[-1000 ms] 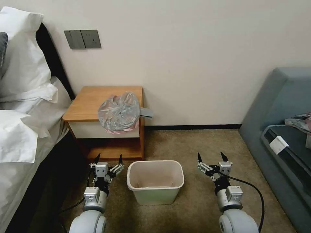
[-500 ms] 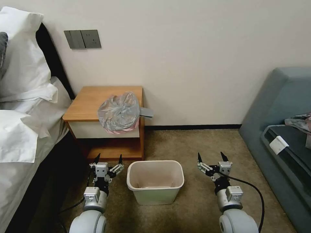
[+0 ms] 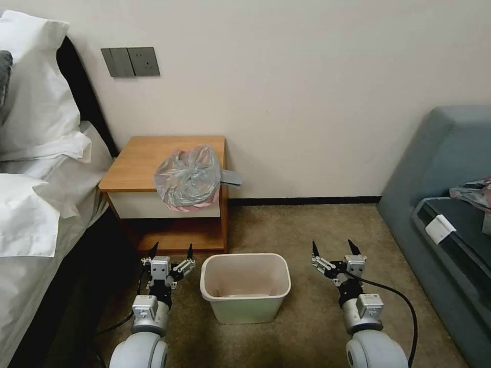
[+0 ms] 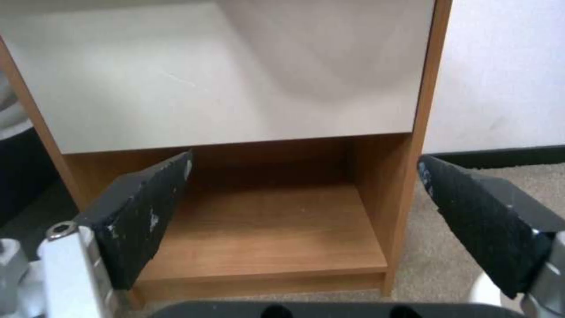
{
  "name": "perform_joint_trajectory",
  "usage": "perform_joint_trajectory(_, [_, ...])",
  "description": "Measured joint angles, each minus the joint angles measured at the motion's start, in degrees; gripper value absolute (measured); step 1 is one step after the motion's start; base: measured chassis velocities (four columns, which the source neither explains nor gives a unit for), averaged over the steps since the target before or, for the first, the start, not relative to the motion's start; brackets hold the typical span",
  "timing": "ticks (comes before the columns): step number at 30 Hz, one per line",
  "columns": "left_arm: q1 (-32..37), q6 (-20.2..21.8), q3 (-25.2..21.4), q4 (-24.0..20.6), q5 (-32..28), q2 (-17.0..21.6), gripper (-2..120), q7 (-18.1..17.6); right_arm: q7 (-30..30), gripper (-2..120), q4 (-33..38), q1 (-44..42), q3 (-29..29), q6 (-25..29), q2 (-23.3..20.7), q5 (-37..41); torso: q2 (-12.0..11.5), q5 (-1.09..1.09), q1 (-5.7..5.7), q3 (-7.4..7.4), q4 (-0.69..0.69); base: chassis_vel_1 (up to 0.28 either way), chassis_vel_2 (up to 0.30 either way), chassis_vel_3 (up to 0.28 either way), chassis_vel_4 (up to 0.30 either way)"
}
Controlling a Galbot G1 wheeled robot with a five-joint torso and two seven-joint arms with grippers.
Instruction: Pick up the garbage bag from the table and place it over the trash can.
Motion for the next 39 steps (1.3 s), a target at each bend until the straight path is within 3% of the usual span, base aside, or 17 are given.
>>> perform_joint_trajectory(19, [-0.3,-0.7,-0.1,0.0,-0.3,0.2,98,-0.1,0.1,100,0.6,-0.7,-0.2,1.6,0.4,-0.9,0.0,0.0,0.0,0.0,0.01,0.0,0.0,0.0,0.0])
perform_joint_trajectory(20, [-0.5,-1.4,-0.3,0.1,-0.5,0.4,97,-0.3,0.2,100,1.0,-1.2,-0.4,2.7,0.7,-1.6,0.0,-0.01,0.0,0.0,0.01,0.0,0.0,0.0,0.0])
perform_joint_trajectory(22, [-2.7,-7.0,-1.7,0.5,-2.5,2.0,98,-1.8,1.1,100,3.7,-3.8,-1.3,8.9,2.6,-5.3,0.0,0.0,0.0,0.0,0.0,0.0,0.0,0.0,0.0])
perform_joint_trajectory(26, [-4.5,-11.8,-2.8,0.9,-4.1,3.4,99,-3.0,1.9,100,5.8,-5.8,-2.1,13.9,4.0,-8.3,0.0,-0.01,0.0,0.0,0.0,0.0,0.0,0.0,0.0])
perform_joint_trajectory(29, [-7.1,-18.6,-4.4,1.4,-6.6,5.3,99,-4.8,2.9,100,8.6,-7.9,-3.3,18.6,6.1,-12.0,0.0,-0.03,0.0,0.0,0.0,0.0,0.0,0.0,0.0])
perform_joint_trajectory(32, [-8.2,-20.9,-4.5,1.5,-9.4,6.7,99,-5.5,3.1,100,8.6,-7.7,-3.4,18.8,6.2,-11.8,0.0,0.01,0.0,0.0,0.0,0.0,0.0,0.0,0.0])
perform_joint_trajectory(39, [-7.2,-18.4,-3.5,1.0,-11.5,7.6,98,-6.4,3.0,100,7.2,-5.2,-3.3,18.2,4.3,-8.0,0.0,-0.02,0.0,0.0,0.0,0.0,0.0,0.0,0.0])
